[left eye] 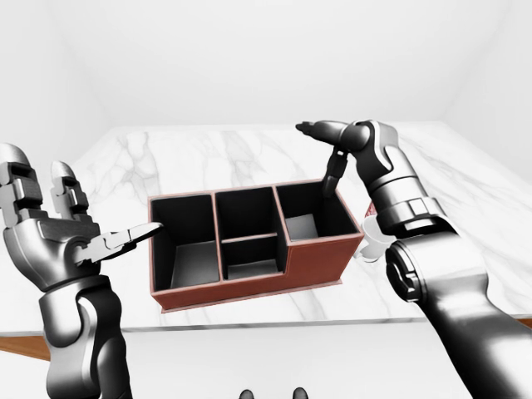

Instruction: Pick up the book and place it in the right compartment of the caddy.

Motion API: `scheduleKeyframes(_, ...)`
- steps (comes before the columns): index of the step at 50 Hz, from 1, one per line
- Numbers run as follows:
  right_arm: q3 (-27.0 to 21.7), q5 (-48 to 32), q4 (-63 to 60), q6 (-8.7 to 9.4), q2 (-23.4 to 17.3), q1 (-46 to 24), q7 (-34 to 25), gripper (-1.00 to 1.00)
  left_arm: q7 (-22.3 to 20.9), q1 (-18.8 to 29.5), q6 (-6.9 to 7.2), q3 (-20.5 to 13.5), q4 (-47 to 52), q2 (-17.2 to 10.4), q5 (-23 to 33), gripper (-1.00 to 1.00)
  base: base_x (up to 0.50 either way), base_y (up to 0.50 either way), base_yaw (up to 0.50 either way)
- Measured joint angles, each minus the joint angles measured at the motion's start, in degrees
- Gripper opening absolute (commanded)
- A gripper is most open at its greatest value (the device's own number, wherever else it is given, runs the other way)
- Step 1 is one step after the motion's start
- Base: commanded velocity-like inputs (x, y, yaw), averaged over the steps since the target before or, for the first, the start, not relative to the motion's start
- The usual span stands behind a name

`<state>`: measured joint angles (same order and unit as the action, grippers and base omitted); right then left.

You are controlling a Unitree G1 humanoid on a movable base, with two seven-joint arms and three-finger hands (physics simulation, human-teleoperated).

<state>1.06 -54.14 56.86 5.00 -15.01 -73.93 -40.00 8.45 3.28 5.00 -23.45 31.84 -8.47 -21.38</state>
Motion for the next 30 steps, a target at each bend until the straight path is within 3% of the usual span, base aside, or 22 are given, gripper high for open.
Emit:
scheduleKeyframes(7,-0.84,1.61,-12.06,0.0,0.27,3.38,0.0,1.0,0.03,0.01,0.0,-0.07,0.14,-0.02,-0.07,1.0,0.0,0.0,0.0)
scheduleKeyframes(22,-5.6,10.96,-62.2,0.0,0.92,18.18,0.0,1.0,-0.17,-0.03,0.0,0.23,0.39,0.09,0.26,1.0,0.0,0.0,0.0)
scheduleKeyframes(30,-8.82,19.66,-84.79,0.0,-1.22,23.55,1.52,1.0,-0.55,-0.22,0.0,0.35,0.76,0.29,0.24,1.0,0.0,0.0,0.0)
